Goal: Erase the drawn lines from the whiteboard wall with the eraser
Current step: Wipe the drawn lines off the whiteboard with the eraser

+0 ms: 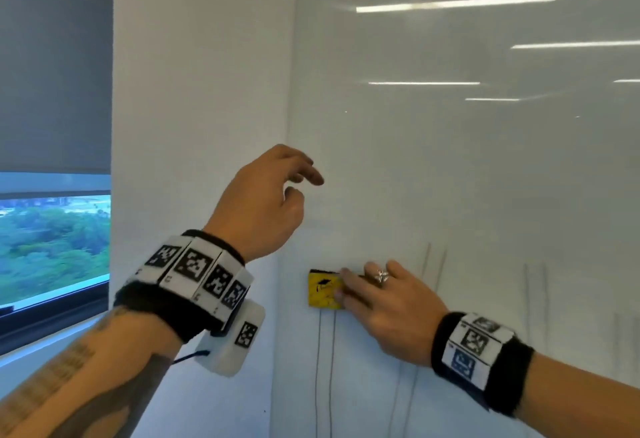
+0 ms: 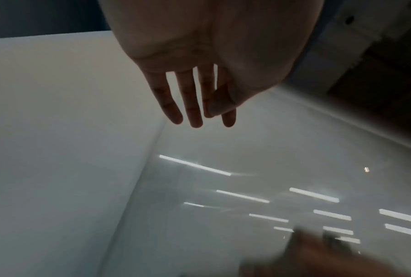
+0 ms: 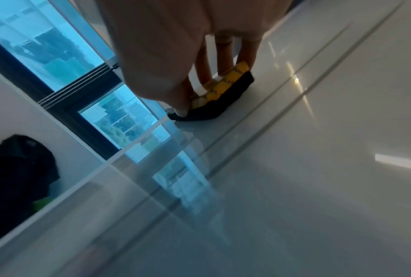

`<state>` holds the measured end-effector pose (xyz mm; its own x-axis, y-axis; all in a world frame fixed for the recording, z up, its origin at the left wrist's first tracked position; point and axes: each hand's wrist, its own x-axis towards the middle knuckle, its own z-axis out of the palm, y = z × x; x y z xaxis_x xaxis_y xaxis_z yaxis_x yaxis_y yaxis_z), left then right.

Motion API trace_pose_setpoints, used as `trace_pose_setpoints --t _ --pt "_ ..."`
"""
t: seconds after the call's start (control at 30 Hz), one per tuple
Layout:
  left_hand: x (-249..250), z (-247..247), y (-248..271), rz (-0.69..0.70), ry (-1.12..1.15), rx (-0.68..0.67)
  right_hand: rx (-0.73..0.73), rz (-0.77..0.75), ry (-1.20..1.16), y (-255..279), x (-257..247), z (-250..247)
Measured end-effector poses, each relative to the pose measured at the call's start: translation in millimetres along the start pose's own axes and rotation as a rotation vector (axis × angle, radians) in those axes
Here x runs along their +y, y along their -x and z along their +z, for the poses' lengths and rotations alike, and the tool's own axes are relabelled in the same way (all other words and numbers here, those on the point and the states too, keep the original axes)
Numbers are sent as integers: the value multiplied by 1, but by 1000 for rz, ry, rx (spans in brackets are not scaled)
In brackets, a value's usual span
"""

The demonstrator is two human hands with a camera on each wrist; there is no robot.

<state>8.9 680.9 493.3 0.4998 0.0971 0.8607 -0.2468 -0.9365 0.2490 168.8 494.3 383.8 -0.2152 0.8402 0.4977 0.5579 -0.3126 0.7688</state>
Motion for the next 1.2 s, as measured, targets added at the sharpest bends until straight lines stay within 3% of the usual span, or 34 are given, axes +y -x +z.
trace_pose_setpoints --t 0.07,0.17,0.23,0.37,0.5,0.63,0.7,0.8,0.87,1.0,1.13,1.2 --pt "5 6 -15 52 -110 -105 33 95 38 -19 34 -10" --pt "19 19 -42 141 -132 -85 148 340 37 -39 65 -18" --pt "28 31 -59 190 -169 -136 169 312 20 -28 32 -3" --pt "25 54 -73 177 -409 -376 73 72 -88 36 -71 33" --pt "15 59 -66 174 -502 -388 125 114 -144 39 -52 37" --pt "16 61 -66 178 -502 -372 210 379 -136 7 -7 27" --pt "18 59 -67 166 -495 -390 216 359 -132 15 -33 34" --pt "19 56 -66 152 -492 -398 158 176 -177 51 -105 59" --pt "18 57 -66 150 -491 -396 150 150 -225 66 -120 67" --pt "16 61 -65 151 -491 -375 217 226 -180 47 -56 40" --pt "15 61 -66 161 -493 -368 408 519 -41 20 52 -9" --pt "14 62 -66 168 -502 -360 438 599 -27 21 57 -13"
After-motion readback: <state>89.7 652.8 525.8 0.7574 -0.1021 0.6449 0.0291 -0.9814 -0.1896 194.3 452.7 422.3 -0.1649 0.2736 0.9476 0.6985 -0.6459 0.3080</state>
